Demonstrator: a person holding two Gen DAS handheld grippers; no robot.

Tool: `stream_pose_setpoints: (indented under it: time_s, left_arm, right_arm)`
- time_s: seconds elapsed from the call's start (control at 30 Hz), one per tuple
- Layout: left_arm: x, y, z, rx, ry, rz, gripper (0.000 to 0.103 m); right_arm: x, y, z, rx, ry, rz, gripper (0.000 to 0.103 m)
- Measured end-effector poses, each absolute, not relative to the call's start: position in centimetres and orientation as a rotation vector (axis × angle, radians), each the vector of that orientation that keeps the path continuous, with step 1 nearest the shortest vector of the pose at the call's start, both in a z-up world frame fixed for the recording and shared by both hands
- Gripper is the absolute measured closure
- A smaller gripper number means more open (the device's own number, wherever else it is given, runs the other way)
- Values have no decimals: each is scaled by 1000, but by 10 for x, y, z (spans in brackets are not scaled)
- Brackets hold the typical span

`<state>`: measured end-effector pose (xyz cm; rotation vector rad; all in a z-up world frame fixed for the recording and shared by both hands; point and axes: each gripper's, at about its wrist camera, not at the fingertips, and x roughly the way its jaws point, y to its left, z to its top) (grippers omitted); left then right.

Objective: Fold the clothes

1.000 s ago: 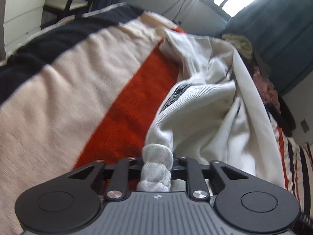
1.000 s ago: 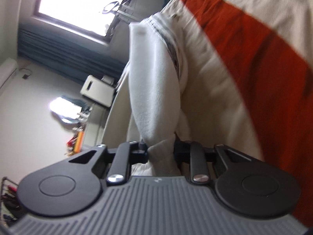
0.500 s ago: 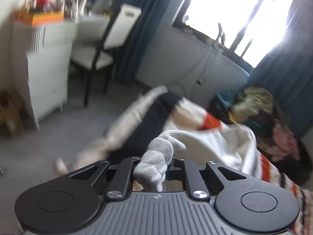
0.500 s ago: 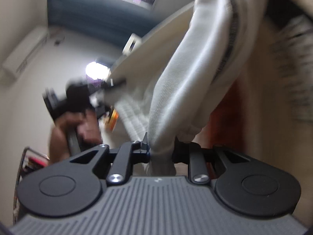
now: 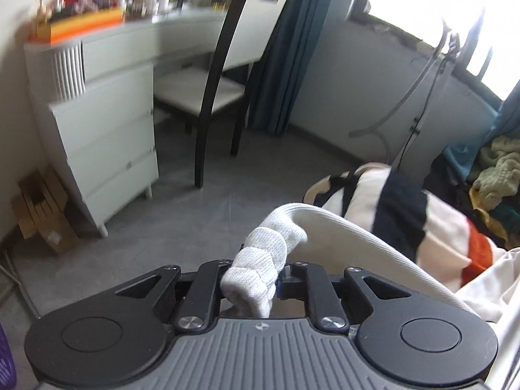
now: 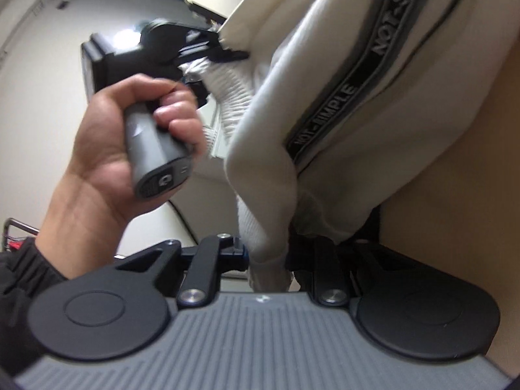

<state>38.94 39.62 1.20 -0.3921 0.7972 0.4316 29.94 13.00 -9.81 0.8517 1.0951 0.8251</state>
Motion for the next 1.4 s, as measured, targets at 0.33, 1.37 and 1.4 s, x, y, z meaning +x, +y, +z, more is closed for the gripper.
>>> stream_pose_setpoints:
  time_s: [0.33,1.37,1.4]
  left_arm:
    - [313,350,59,-325,770,354,26]
    - [70,-4,76,-32,430,-91,10]
    - [86,-4,69,-22,439,-96,7]
  right_arm:
    - [255,100,-34,669,1058,865,19]
    - [112,-223,26,203,332,280,18]
    - [115,-223,24,205,336,273,18]
